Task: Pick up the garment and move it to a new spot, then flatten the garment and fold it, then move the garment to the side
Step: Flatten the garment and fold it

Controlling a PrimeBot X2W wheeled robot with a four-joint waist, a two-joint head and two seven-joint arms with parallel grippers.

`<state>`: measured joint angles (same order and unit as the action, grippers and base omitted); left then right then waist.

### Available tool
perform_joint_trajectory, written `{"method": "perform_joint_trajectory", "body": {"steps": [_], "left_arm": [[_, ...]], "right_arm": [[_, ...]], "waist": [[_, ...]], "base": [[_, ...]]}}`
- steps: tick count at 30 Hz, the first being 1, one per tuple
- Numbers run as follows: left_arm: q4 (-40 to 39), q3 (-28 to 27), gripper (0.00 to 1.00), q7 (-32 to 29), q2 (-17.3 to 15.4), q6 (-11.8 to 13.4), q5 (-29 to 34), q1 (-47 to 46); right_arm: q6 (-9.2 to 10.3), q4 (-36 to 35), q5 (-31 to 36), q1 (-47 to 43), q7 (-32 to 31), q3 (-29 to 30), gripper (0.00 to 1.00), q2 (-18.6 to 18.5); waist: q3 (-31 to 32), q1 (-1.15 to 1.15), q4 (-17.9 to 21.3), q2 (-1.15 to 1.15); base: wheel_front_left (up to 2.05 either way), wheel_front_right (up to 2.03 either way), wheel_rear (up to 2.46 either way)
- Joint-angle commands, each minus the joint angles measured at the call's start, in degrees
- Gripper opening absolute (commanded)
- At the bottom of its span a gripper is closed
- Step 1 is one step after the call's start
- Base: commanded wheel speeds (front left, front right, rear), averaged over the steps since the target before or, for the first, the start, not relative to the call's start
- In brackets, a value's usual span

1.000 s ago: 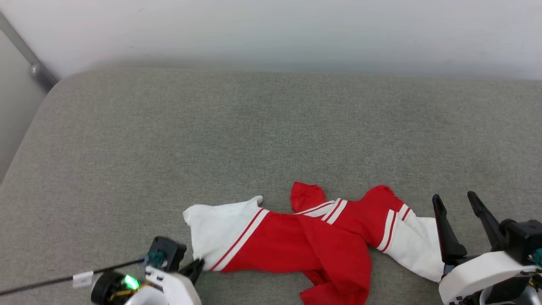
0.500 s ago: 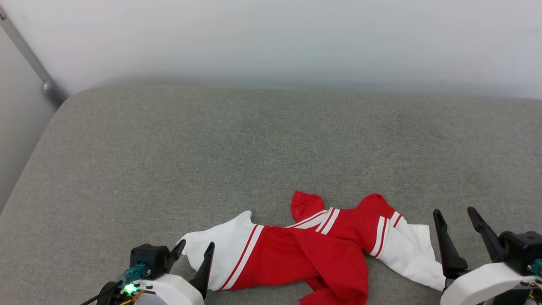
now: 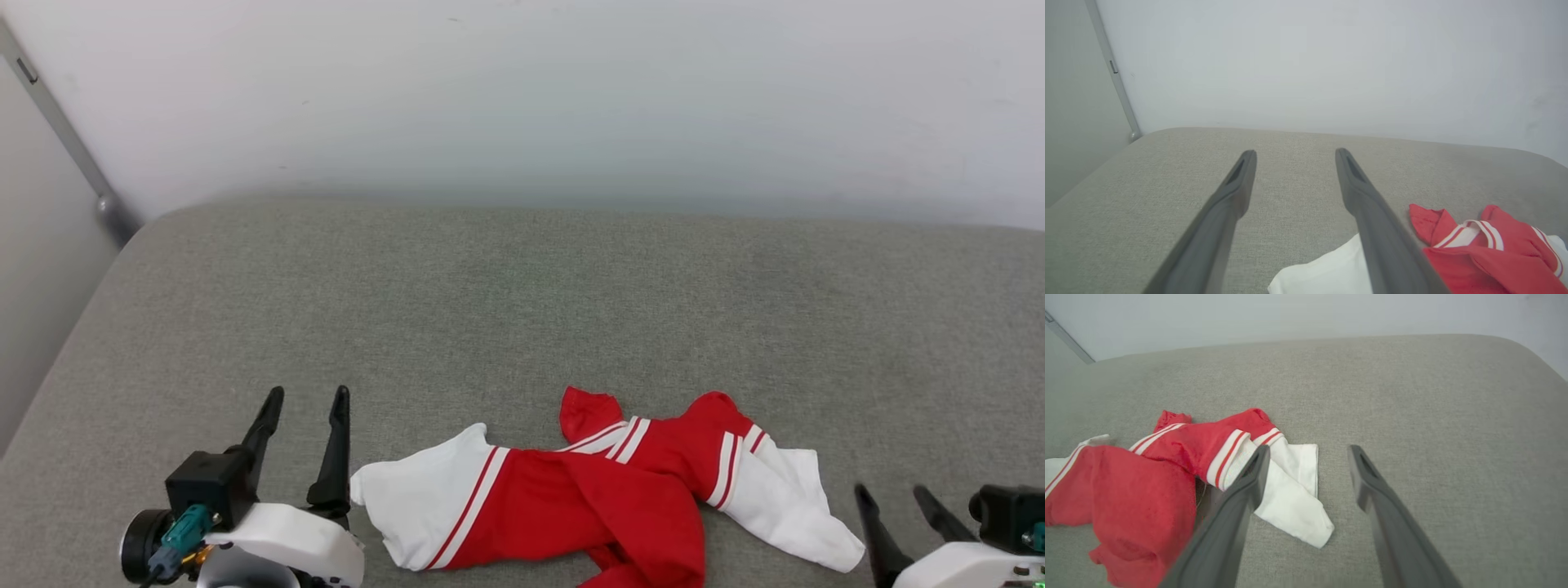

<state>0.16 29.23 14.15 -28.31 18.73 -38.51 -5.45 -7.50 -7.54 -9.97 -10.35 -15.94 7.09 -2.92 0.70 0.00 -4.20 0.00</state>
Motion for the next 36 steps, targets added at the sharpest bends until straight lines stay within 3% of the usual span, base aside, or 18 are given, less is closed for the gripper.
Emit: {"method": "perform_joint_trajectory", "body": {"steps": [1,8,13,14,18,19,20,28,36], "left_arm": [[-1.00,-0.53,1.00,0.35,-0.25,0.74,0.52,1.06],[-3.91,-1.63,1.00,0.57,-1.14,1.68,1.25,1.39],[-4.06,-2.02,1.00,0.58,-0.83,1.27,0.96,0.13],[-3.26,-1.83,1.00,0.70,0.01,0.51,0.92,-0.94],[-1.41,-1.72,1.00,0.80,0.83,-0.83,0.60,-1.70],[-0.97,-1.61,1.00,0.78,0.79,-1.16,0.56,-1.87],[-0.49,-1.50,1.00,0.57,0.69,-1.53,0.44,-1.95],[3.09,-0.41,1.00,-4.06,-1.58,-5.16,-2.01,-2.89],[8.04,4.53,1.00,-21.67,-6.55,-13.82,-6.93,-7.82]], "right_arm": [[0.02,1.24,-0.11,-0.94,-3.11,1.50,1.00,0.06],[0.03,4.16,-0.61,-0.74,-18.81,4.69,1.00,-2.31],[0.02,5.69,-2.24,2.29,-24.57,2.74,1.00,-4.43],[0.02,9.32,-2.94,5.99,-26.02,0.61,1.00,-5.87],[0.02,16.86,-5.24,7.26,-28.96,-2.69,1.00,-6.54],[0.01,17.82,-6.05,7.17,-29.67,-3.36,0.42,-6.27],[0.00,18.47,-6.72,7.14,-30.07,-3.90,0.00,-6.13],[0.02,16.25,-7.59,8.15,-28.76,-4.46,0.00,-8.02],[0.02,10.17,-6.66,9.46,-28.83,-5.27,0.00,-8.59]], "waist": [[0.05,0.00,-0.28,0.00],[-2.08,0.00,-2.29,0.00],[-5.07,0.00,-3.82,0.00],[-8.07,0.00,-4.98,0.00],[-9.61,0.00,-5.30,0.00],[-9.73,0.00,-5.27,0.00],[-9.77,0.00,-5.21,0.00],[-8.64,0.00,-3.68,0.00],[-8.09,0.00,-0.92,0.00]], "base": [[0.00,0.00,0.00],[0.00,0.00,0.00],[0.00,0.00,0.00],[0.00,0.00,0.00],[0.00,0.00,0.00],[0.00,0.00,0.00],[0.00,0.00,0.00],[0.00,0.00,0.00],[0.00,0.00,0.00]]}}
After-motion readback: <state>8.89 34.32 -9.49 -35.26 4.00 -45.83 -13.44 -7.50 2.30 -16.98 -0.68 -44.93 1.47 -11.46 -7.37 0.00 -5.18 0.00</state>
